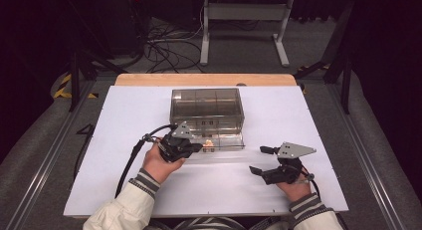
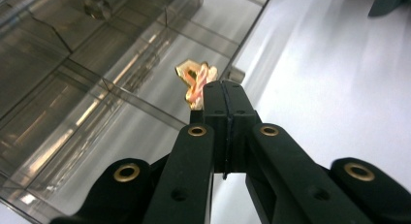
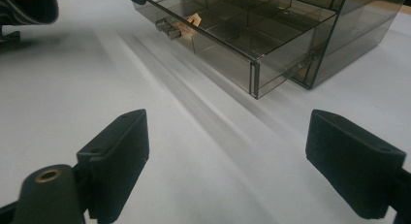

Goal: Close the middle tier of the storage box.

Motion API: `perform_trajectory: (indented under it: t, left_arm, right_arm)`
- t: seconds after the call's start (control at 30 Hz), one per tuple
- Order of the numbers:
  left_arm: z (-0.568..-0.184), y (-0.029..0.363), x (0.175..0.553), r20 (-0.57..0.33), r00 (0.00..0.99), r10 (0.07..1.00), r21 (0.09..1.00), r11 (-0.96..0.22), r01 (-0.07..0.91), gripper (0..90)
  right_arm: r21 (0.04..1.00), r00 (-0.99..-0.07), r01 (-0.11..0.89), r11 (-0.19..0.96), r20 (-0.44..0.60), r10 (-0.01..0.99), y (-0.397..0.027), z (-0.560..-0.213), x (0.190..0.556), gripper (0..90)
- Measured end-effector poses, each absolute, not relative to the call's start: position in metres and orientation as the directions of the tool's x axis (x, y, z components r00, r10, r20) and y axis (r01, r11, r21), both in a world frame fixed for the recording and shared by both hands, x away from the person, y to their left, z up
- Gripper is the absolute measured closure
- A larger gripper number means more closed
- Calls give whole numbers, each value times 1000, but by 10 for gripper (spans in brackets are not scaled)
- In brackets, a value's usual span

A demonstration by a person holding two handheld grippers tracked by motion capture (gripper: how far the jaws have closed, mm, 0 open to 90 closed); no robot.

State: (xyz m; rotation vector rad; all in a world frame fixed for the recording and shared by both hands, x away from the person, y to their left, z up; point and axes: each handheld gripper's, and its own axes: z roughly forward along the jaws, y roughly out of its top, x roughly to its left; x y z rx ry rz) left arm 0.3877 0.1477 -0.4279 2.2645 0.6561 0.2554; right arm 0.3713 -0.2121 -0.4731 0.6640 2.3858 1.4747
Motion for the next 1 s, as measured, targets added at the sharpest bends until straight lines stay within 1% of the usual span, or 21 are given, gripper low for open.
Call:
perform_trajectory:
  t: [0.33,0.8,1.0]
  left_arm:
    - [-433,144,389,3,858,513,655,-649,386,900]
    - [-442,134,392,25,858,512,595,-698,399,900]
    - [-444,133,394,22,853,522,597,-691,408,900]
  right_arm:
    - [891,-863,241,384,16,504,-212,-473,371,161]
    - [891,-864,239,386,14,502,-211,-473,371,161]
    - [891,-865,239,387,14,502,-211,-473,371,161]
